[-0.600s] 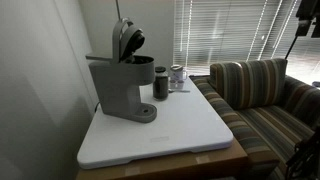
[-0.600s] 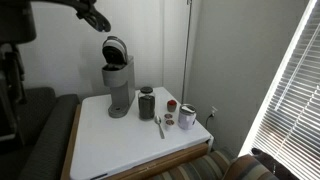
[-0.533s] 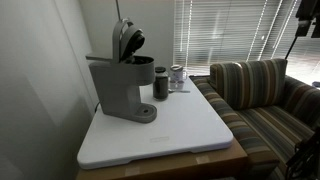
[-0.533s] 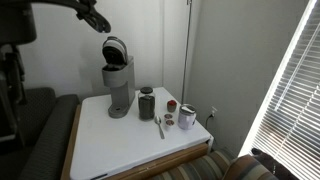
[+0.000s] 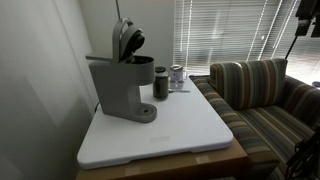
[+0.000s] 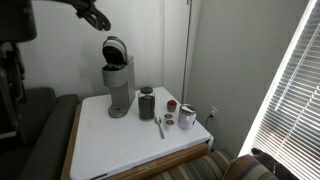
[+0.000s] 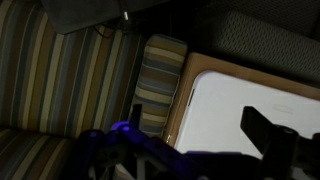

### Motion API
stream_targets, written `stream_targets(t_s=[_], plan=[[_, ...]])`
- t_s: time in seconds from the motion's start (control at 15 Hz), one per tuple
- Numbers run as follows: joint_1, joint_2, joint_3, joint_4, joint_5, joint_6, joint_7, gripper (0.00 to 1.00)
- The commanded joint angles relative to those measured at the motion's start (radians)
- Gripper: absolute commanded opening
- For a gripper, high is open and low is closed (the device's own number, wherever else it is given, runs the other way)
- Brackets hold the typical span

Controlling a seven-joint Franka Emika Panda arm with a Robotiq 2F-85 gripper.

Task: Close the coffee maker

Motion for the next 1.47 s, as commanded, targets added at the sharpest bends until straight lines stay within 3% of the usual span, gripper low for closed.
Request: stream_targets(t_s=[0.0, 0.67, 0.73, 0.8, 1.13, 1.4], plan=[[-0.001, 0.05, 0.015, 0.076, 0.003, -0.04, -0.039, 1.0], [0.106, 0.293, 0.106, 0.41, -0.022, -0.133, -0.186, 1.0], [0.103, 0.304, 0.113, 0.421, -0.033, -0.13, -0.176, 1.0], [0.098, 0.24, 0.113, 0.357, -0.004, -0.1, -0.145, 1.0], [0.102, 0.298, 0.119, 0.398, -0.009, -0.099, -0.163, 1.0], [0.116, 0.357, 0.13, 0.512, -0.033, -0.141, -0.229, 1.0]])
